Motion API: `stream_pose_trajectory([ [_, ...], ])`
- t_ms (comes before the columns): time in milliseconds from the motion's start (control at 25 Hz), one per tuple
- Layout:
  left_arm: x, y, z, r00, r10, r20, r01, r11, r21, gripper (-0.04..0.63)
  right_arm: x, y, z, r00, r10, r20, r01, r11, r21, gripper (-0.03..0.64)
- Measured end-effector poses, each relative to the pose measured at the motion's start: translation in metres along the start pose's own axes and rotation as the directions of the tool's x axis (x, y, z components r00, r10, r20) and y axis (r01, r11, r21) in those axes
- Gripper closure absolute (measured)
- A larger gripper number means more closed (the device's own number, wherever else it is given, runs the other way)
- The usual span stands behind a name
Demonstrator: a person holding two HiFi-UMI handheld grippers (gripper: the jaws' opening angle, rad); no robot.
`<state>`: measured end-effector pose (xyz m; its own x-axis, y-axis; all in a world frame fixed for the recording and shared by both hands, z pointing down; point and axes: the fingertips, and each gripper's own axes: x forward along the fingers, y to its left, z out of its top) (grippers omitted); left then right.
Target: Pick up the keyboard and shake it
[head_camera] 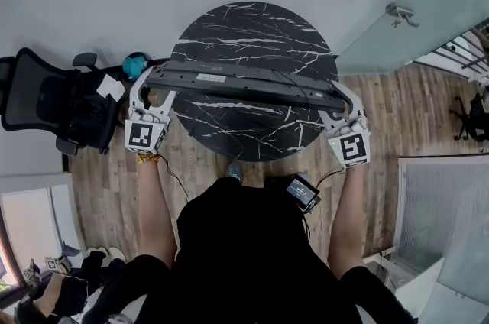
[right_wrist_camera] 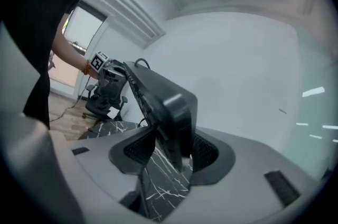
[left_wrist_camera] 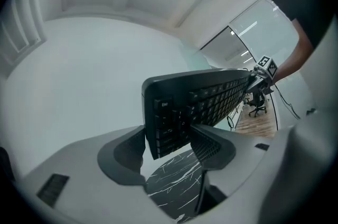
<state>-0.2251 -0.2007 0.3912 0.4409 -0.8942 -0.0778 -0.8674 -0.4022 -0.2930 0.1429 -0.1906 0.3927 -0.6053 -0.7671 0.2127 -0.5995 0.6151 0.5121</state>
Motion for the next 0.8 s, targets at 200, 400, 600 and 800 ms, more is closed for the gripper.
stream_pose_trajectory([
  [200,-0.003,-0.001,0.003,0.999,-0.042,0.008,0.043,0.999,-0.011,0.333,-0.001,0.010,-0.007,0.992,0.112,0.051,-0.119,0.979,0.168,0.418],
  [400,-0.008,-0.007,0.004,0.996,-0.090,0.013,0.090,0.996,-0.016,0.333,-0.004,0.021,-0.024,0.968,0.229,0.106,-0.251,0.912,0.325,0.423],
  [600,-0.010,-0.018,0.002,0.982,-0.185,0.030,0.187,0.977,-0.102,0.333,-0.013,0.018,-0.027,0.930,0.243,0.276,-0.362,0.743,0.563,0.426],
  [800,-0.015,-0.022,-0.004,0.973,-0.227,0.041,0.231,0.953,-0.196,0.333,-0.013,0.020,-0.028,0.912,0.257,0.321,-0.409,0.646,0.645,0.442],
])
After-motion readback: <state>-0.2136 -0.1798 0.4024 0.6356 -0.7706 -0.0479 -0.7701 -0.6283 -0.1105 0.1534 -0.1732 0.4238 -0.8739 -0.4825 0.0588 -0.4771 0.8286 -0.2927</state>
